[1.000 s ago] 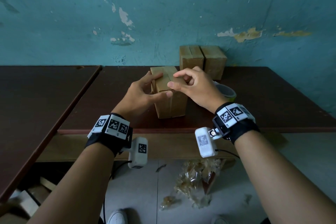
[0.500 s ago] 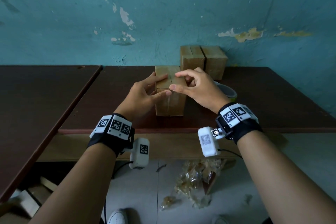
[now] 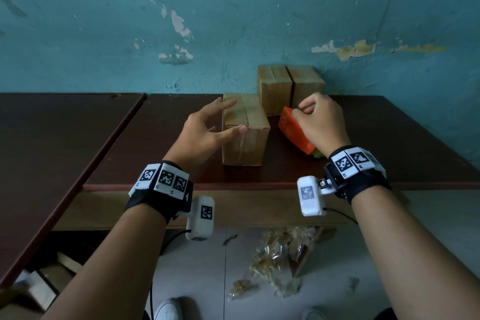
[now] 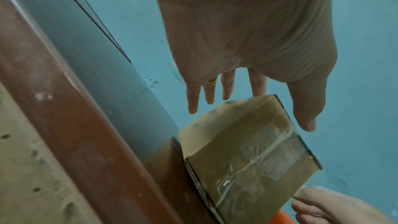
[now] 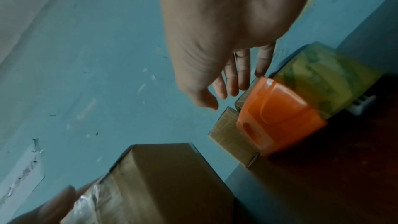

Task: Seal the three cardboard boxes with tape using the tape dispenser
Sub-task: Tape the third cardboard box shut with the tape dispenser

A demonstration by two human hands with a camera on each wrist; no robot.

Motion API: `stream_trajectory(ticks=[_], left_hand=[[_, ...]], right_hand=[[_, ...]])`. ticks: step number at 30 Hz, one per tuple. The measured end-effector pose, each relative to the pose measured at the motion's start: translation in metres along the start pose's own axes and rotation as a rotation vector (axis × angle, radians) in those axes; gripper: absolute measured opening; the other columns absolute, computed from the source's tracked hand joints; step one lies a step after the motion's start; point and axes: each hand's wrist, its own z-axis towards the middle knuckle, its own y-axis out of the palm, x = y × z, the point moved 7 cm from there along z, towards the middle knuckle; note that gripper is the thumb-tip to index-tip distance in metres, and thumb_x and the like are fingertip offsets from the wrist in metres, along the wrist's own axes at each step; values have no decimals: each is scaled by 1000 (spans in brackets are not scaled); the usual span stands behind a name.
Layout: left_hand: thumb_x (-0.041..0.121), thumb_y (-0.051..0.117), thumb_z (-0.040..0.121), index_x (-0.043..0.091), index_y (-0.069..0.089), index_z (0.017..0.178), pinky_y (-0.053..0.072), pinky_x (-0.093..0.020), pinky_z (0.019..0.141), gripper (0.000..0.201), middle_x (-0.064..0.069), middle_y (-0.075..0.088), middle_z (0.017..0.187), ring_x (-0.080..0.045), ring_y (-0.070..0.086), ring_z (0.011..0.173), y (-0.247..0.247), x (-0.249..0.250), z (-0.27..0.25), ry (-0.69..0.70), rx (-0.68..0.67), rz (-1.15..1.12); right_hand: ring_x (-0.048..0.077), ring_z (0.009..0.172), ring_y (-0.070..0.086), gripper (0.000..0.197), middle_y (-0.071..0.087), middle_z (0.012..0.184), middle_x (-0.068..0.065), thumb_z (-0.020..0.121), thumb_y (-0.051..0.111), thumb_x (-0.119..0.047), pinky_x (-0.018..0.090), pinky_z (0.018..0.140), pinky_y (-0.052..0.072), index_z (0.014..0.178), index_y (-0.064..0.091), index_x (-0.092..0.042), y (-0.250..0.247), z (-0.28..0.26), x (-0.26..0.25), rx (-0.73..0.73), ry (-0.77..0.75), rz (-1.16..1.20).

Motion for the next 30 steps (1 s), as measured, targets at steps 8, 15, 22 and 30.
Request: stream_trajectory(ticks=[8,15,22,30], left_hand=[[59,88,75,42,61,146,41,-51,122,78,10,40,167,-7,38,153,5,1,0,-7,-8,-8],[48,87,81,36,61,147,40,-33,121,72,6,41,166,-8,38,153,5,3,1,-3,-7,5],[57,86,81,38,62,145,36,-39,126,72,6,44,166,-9,39,153,0,3,2,-8,10,24],[66,81,80,39,65,142,39,-45,124,70,8,49,162,-9,42,151,-2,9,2,-28,38,-51]], right_hand=[[34,118,62,56,65,122,8,86,77,-54,58,103,47,122,56,-17,11,-11,23,-183,226,-261],[35,98,70,59,70,110,10,89,71,-60,52,91,59,124,65,-13,19,-13,31,-276,307,-284],[33,73,71,43,70,82,10,83,62,-56,50,76,64,83,73,-14,4,-14,15,-214,268,-98],[22,49,55,45,51,56,4,83,72,-45,22,37,41,58,53,-13,-33,-8,-10,-40,233,122]])
